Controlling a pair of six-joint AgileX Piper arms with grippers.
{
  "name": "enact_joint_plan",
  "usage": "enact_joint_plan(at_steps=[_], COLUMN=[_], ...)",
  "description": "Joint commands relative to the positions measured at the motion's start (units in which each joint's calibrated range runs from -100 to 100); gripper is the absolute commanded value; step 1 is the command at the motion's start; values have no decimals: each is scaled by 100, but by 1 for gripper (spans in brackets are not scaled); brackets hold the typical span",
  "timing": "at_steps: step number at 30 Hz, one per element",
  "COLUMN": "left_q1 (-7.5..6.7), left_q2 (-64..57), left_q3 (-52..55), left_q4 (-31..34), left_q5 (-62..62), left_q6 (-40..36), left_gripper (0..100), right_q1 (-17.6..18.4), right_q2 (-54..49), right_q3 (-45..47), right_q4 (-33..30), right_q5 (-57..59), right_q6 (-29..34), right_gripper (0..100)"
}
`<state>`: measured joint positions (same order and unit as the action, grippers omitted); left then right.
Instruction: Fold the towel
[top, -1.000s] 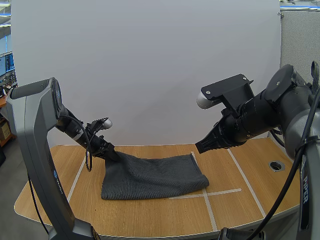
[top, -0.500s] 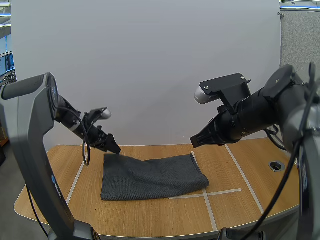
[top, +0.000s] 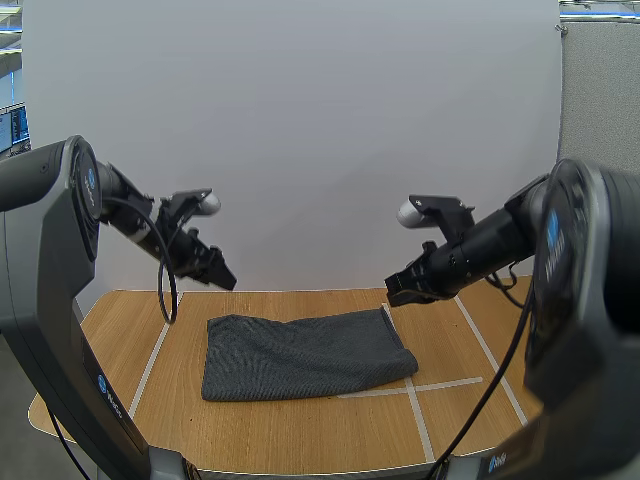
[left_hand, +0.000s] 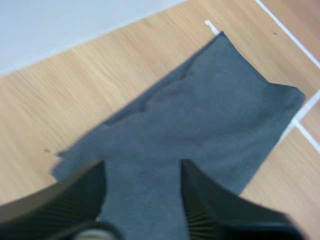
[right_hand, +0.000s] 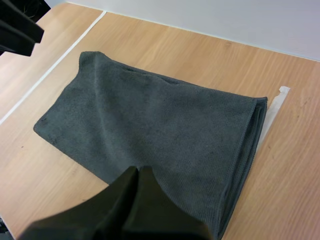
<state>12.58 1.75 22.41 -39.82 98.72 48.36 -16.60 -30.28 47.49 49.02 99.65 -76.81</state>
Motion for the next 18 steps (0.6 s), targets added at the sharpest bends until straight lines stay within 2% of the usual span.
enact_joint_plan(at_steps=[1,3,8,11,18], left_q1=[-1,-1,-1,-1,-1], left_q2=[-30,-30,-30,-5,289], left_q3=[946,1159,1674,1916,2165], left_q4=[-250,-316,-335,-349,-463], left_q5=[128,128,128,128,-564], left_q6=[211,303,313,394,593], left_gripper=[22,0,0,0,0], right_q1=[296,472,983,1159,1184], right_q2=[1507,1787,2295,2613,3341], right_q3=[-29,-29,-38,-74,-719], right_q4=[316,316,293,388,526], right_q5=[-862,-1373,-3162,-4041,-4030], right_q6=[-836,-857,-873,-967,-967], right_gripper=[0,0,0,0,0])
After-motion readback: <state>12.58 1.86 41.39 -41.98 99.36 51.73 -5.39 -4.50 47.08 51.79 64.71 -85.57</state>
